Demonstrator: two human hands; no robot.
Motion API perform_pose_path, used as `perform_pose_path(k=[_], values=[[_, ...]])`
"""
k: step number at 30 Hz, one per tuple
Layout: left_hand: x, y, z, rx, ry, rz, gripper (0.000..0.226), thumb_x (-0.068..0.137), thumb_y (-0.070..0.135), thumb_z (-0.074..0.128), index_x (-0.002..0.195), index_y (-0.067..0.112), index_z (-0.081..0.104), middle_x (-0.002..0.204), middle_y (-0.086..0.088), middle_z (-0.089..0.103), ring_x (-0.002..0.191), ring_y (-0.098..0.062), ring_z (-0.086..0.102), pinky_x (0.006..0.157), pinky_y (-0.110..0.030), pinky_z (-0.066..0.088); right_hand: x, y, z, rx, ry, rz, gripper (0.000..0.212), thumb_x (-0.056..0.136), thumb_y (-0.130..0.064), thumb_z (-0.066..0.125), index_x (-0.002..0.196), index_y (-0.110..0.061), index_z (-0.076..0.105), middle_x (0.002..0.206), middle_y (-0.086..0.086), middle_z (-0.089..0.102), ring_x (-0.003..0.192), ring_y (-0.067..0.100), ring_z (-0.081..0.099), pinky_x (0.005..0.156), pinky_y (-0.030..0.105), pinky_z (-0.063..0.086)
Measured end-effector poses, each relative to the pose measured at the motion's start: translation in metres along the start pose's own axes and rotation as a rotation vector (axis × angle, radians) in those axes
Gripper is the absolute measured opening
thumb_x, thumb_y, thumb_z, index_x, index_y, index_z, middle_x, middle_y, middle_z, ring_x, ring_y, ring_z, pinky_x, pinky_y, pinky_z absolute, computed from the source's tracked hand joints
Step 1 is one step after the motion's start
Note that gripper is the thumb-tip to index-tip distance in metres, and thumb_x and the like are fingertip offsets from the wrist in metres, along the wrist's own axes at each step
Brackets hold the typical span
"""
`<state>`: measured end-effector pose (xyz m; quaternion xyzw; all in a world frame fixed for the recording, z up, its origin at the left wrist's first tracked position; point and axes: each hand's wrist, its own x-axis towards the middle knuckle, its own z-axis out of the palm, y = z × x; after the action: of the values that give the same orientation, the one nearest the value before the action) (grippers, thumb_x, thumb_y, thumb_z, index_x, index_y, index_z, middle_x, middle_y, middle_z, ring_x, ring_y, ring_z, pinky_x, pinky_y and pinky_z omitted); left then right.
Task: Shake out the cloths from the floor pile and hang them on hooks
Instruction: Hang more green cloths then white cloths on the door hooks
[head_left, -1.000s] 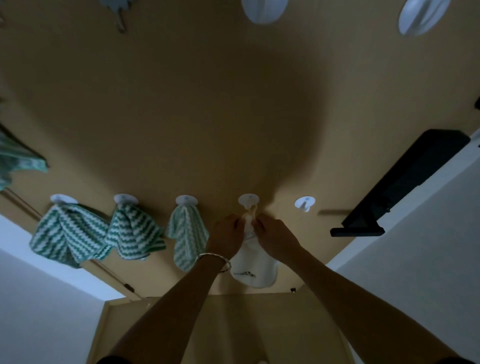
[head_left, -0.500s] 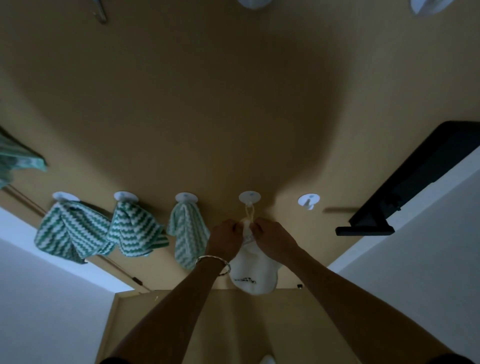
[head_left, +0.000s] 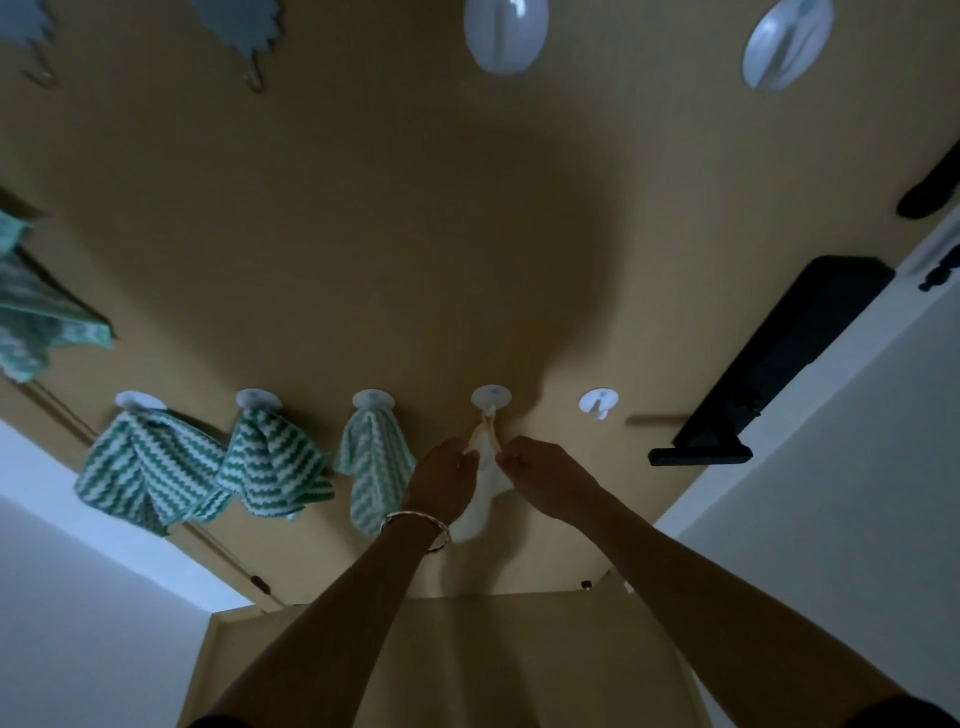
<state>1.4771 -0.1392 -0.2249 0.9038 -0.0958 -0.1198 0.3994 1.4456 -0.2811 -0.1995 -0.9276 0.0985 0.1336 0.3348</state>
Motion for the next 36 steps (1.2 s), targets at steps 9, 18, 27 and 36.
perform_pose_path(k=[9,18,27,36], values=[[-0.040,-0.011,-0.019,-0.016,0.022,0.041,0.028,0.099,0.018,0.039,0.116,0.003,0.056,0.116,-0.016,0.061,0.109,-0.030,0.056,0.091,-0.032,0.039,-0.034,-0.023,0.021,-0.007,0.018,-0.021,0.031,0.099,-0.038,0.041,0.115,-0.016,0.058,0.114,0.006,0.064,0.096,0.020,0.059,0.074,0.026,0.041],[-0.078,-0.049,-0.045,0.025,0.100,-0.139,0.030,0.098,0.023,0.043,0.121,0.010,0.058,0.125,-0.012,0.059,0.115,-0.027,0.054,0.090,-0.026,0.038,-0.041,-0.054,0.055,-0.072,-0.115,-0.197,0.034,0.101,-0.036,0.038,0.113,-0.010,0.058,0.109,0.009,0.065,0.093,0.020,0.060,0.076,0.030,0.043],[-0.110,-0.045,-0.012,0.029,0.216,-0.339,0.032,0.097,0.026,0.048,0.124,0.011,0.057,0.124,-0.013,0.061,0.117,-0.028,0.055,0.088,-0.027,0.040,-0.037,-0.028,0.073,-0.107,-0.303,-0.315,0.036,0.100,-0.040,0.039,0.118,-0.014,0.056,0.118,0.009,0.062,0.103,0.024,0.058,0.077,0.030,0.039],[-0.146,-0.013,0.055,0.074,0.224,-0.533,0.028,0.097,0.028,0.043,0.113,0.014,0.062,0.116,-0.010,0.065,0.109,-0.029,0.058,0.079,-0.024,0.038,-0.031,0.034,0.065,-0.174,-0.467,-0.347,0.034,0.099,-0.034,0.040,0.122,-0.014,0.056,0.127,0.010,0.059,0.115,0.028,0.055,0.083,0.030,0.037]])
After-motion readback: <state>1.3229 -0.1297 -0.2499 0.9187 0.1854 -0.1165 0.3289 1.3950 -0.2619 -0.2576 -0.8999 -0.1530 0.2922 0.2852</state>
